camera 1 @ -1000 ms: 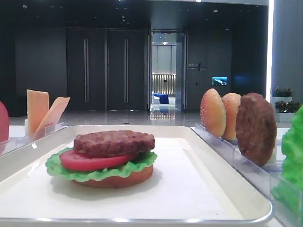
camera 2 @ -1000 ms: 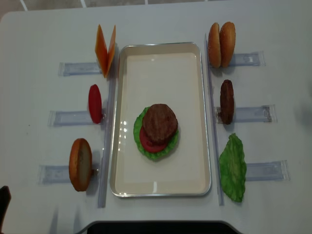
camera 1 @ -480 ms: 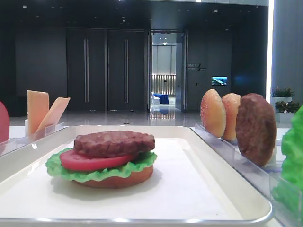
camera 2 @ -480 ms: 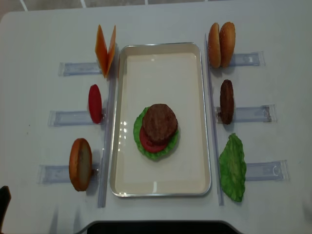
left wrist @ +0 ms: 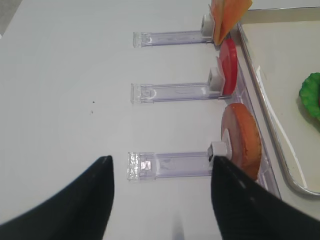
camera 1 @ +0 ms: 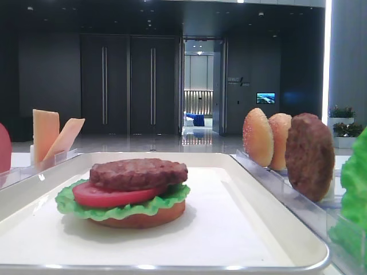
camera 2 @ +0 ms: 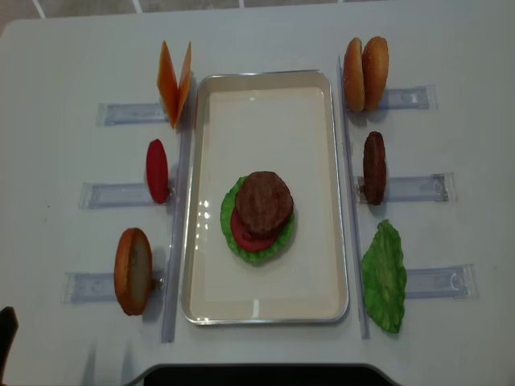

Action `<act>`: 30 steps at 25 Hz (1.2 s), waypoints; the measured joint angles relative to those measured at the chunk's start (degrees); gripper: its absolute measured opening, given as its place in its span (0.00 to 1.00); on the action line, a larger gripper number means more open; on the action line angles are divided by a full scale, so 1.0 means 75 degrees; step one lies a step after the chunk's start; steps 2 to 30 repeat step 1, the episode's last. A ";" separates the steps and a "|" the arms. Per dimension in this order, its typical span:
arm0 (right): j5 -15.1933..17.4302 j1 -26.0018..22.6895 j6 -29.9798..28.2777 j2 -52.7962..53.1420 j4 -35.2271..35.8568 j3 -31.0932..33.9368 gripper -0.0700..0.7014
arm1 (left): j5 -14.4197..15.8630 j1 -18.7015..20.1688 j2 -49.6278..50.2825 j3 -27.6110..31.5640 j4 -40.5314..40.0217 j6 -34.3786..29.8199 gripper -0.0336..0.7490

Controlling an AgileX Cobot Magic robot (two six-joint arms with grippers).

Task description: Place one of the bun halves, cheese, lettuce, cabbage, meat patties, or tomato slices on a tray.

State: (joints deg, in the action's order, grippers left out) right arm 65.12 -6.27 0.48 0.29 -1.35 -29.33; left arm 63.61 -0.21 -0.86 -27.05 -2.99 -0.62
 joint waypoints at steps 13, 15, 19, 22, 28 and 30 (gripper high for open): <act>0.0000 0.0000 -0.0064 0.0007 0.0059 0.0019 0.79 | 0.0000 0.0000 0.0000 0.0000 0.0000 0.0000 0.64; 0.0000 0.0000 -0.0064 0.0007 0.0059 0.0019 0.79 | 0.0000 0.0000 0.0000 0.0000 0.0000 0.0000 0.64; 0.0000 0.0000 -0.0064 0.0007 0.0059 0.0019 0.79 | 0.0000 0.0000 0.0000 0.0000 0.0000 0.0000 0.64; 0.0000 0.0000 -0.0064 0.0007 0.0059 0.0019 0.79 | 0.0000 0.0000 0.0000 0.0000 0.0000 0.0000 0.64; 0.0000 0.0000 -0.0064 0.0007 0.0059 0.0019 0.79 | 0.0000 0.0000 0.0000 0.0000 0.0000 0.0000 0.64; 0.0000 0.0000 -0.0064 0.0007 0.0059 0.0019 0.79 | 0.0000 0.0000 0.0000 0.0000 0.0000 0.0000 0.64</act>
